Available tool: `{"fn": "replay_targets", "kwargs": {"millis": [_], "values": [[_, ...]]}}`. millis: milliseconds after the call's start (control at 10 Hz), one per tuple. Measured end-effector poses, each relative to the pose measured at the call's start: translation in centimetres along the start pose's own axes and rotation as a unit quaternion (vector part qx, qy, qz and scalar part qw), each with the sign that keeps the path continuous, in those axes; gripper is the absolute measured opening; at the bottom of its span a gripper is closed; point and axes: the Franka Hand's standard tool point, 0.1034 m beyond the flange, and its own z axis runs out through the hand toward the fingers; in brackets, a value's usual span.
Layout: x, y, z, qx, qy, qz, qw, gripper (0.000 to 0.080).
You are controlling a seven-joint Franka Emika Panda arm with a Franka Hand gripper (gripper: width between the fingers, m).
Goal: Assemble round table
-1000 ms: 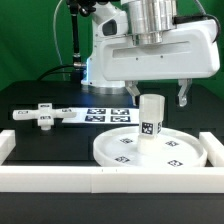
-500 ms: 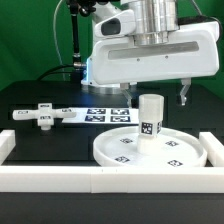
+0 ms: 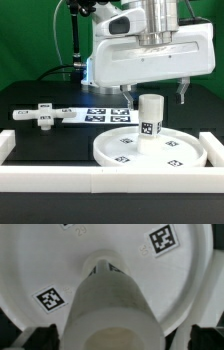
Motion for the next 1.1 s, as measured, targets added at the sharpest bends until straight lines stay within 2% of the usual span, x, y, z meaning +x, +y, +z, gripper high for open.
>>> {"fn": "replay_targets", "kwargs": {"millis": [200, 500, 900, 1100], "values": [[-0.01, 0.26, 0.09, -0.008, -0.004, -0.103, 0.995, 0.0649], [0.37, 0.31, 0.08, -0.026, -0.005, -0.250, 0.968, 0.0649], [0.34, 0.63, 0.03, -0.031, -0.012, -0.354, 0.935, 0.0649], [0.31, 0.93, 0.02, -0.037, -0.021, -0.444, 0.895, 0.0649]]}}
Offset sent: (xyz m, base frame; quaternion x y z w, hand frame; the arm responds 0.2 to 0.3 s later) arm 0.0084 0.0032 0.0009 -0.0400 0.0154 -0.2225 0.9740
